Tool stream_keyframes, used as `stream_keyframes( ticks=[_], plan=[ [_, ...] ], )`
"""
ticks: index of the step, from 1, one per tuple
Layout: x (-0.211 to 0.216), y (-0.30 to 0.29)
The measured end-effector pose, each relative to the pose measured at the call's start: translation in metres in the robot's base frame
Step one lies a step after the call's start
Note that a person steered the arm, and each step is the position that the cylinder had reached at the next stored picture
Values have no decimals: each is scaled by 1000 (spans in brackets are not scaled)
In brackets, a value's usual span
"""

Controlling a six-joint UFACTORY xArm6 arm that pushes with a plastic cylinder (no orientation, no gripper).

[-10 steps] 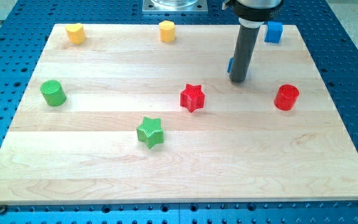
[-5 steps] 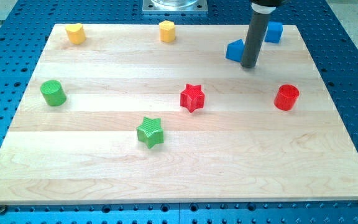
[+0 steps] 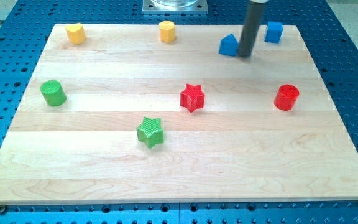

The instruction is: Push the blue triangle to bottom right of the hexagon

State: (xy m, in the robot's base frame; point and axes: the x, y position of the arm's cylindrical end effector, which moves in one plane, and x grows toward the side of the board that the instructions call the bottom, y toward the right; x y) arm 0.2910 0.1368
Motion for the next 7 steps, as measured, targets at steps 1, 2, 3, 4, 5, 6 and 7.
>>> stream_keyframes(
  ticks=[1,2,3,4,5,6,7],
  plan=[
    [-17,-26],
    [42,-20],
    [23,-63],
    [-14,-63],
    [-23,-51],
    [-33,-89],
    [-78,-106]
  ],
)
